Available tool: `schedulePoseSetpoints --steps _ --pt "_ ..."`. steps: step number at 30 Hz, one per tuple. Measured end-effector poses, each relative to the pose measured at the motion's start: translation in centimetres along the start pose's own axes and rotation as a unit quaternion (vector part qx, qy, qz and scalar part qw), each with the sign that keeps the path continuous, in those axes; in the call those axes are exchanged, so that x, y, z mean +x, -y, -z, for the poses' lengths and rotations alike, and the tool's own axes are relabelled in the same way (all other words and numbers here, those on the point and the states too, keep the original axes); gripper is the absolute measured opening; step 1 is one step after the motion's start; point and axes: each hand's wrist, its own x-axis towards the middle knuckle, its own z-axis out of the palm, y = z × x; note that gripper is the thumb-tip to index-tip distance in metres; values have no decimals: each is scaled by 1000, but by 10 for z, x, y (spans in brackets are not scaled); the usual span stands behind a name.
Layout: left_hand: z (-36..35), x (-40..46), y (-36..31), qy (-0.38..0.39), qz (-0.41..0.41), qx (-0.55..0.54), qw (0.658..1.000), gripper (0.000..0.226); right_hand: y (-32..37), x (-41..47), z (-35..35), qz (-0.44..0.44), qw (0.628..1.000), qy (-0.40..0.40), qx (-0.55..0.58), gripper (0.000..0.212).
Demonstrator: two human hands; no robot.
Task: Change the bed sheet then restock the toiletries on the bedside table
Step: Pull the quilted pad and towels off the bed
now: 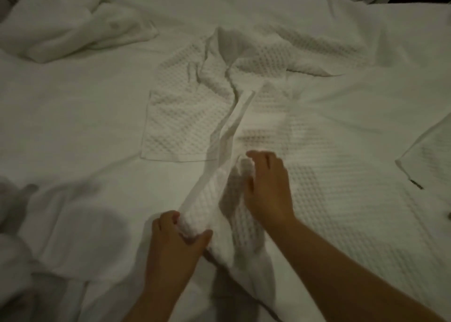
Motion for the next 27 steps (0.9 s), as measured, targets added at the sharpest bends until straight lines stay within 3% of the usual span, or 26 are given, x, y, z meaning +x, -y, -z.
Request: schedulePoseSetpoints --steps 4,6,8,11,14,17,19,21,23,26,27 --pt "-10 -5 -8 -78 -28 47 995 29 32 -54 -15 1 1000 12 18 26" --pt "-12 -5 -12 -117 5 -23 993 29 44 -90 -18 25 998 54 17 38" --pt "-13 -9 -13 -140 92 -120 979 30 43 -127 -21 53 993 100 -37 52" --pt "-10 -11 -17 -141 146 -189 961 12 26 -149 -14 10 989 75 -125 36" --pt "11 -9 -46 -93 -38 -196 976 12 17 -138 10 -57 989 -12 -137 17" --pt "55 -7 -89 141 -277 -129 942 18 12 -136 35 -51 988 -86 -122 5" --pt "87 6 -100 265 -340 -10 902 16 13 -142 43 -42 987 -87 -127 9" --pt "108 27 -98 342 -323 135 872 17 20 -149 42 -26 991 -60 -117 15" --pt "118 47 -77 375 -241 220 867 11 27 -158 34 -4 995 25 -98 23" --pt "112 68 -26 244 -141 254 925 14 30 -166 25 -58 975 209 -47 55" --pt "110 69 -10 207 -108 242 942 10 30 -164 26 -106 968 227 -18 62"
